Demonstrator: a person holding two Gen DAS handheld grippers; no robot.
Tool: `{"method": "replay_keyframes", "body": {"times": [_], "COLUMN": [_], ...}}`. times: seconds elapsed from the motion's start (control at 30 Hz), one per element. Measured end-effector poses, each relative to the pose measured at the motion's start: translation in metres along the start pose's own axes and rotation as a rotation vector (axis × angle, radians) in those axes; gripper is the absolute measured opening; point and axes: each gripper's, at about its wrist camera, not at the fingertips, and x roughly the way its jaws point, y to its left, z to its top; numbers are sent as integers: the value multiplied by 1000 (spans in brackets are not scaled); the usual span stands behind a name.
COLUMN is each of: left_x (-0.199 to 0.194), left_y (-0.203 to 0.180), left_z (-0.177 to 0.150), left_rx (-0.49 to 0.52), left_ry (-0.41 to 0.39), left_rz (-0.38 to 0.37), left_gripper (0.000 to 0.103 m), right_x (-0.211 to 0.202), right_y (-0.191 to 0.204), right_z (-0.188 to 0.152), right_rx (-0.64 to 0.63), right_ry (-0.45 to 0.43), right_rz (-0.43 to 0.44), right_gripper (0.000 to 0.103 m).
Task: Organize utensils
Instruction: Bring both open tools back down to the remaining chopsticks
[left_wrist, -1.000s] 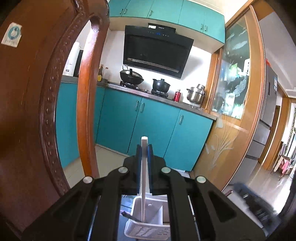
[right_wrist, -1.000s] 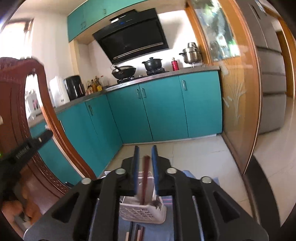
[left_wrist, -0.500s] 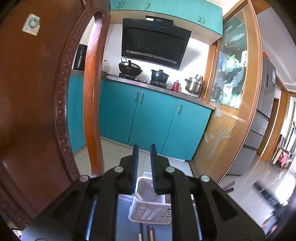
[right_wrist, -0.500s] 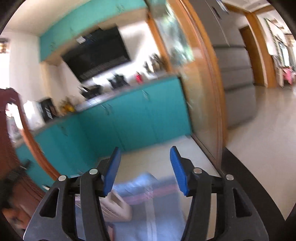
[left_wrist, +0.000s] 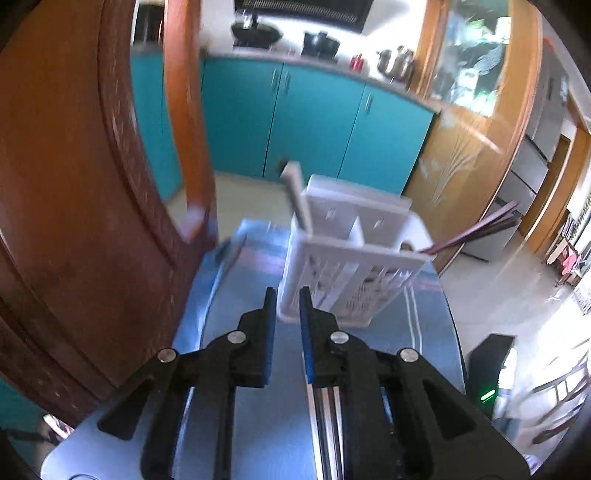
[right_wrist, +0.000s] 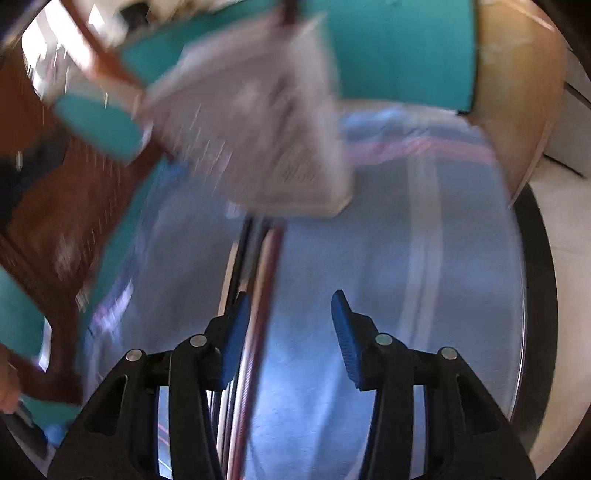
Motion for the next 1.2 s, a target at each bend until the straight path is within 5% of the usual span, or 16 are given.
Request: {"method": "replay_keyframes", "body": {"times": [0.1,0.23,0.57,0.73,0.93,1.2], "left_x": [4,15,47,65,88,111], "left_y": [5,4,7,-10,-35,-40], "left_z": [-1,-1,-31,-48,-68,-84], "left_rx": [-6,14,53,106,174,217], "left_ry": [19,63,221,291,360,400], "left_rz": [-1,12,9,-18,-13,18], "left_gripper": [28,30,30,30,30,22], "right_x": [28,38,26,14,-1,9], "right_y": [23,36,-11,-48,-81,-78], "right_z": [-7,-6,-2,-3,-5,0], "right_rx": [-74,-135,34,125,218,196], "right_ry": [59,11,122,110,42,62], "right_rz": [-33,-145,-112,-123,-81,-73], "right_gripper": [46,46,26,16,16,16]}}
